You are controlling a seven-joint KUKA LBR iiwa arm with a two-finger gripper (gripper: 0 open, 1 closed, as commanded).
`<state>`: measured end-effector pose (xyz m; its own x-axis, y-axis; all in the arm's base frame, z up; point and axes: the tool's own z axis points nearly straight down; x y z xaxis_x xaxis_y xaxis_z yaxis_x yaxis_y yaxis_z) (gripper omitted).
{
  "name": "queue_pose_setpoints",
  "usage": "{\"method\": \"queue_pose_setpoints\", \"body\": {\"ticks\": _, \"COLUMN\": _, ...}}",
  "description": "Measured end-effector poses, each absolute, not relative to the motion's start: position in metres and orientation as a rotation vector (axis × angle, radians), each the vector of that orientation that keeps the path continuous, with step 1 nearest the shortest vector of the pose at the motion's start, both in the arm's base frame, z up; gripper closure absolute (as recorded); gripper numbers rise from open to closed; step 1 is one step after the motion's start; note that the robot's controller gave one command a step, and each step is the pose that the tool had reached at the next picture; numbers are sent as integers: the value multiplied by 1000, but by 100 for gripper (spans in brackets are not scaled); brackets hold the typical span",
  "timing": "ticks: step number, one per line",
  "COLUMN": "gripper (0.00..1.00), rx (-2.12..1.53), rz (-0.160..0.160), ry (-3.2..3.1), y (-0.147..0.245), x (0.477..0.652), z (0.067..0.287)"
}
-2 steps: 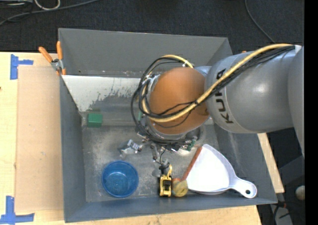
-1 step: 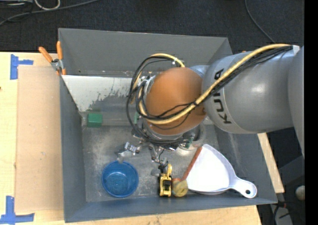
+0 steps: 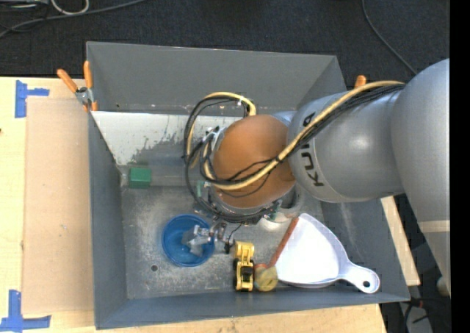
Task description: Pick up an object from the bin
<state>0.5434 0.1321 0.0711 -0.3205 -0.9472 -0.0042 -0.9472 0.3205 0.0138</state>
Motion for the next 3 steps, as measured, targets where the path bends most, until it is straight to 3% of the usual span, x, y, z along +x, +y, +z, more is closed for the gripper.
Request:
{"method": "queue_pose_setpoints", "body": {"ticks": 1, "gripper": 100, "rx": 1826, "rz": -22, "ry": -2551, "y": 132, "x": 544, "z": 72}}
{"method": "queue_pose_setpoints", "body": {"ticks": 2, "gripper": 100, "rx": 1809, "rz": -24, "ry": -2561, "y": 163, "x": 570, "z": 143}}
{"method": "queue_pose_setpoints", "body": {"ticks": 3, "gripper": 100, "rx": 1767, "rz": -30, "ry": -2579, "y": 140, "x": 556, "z": 252}}
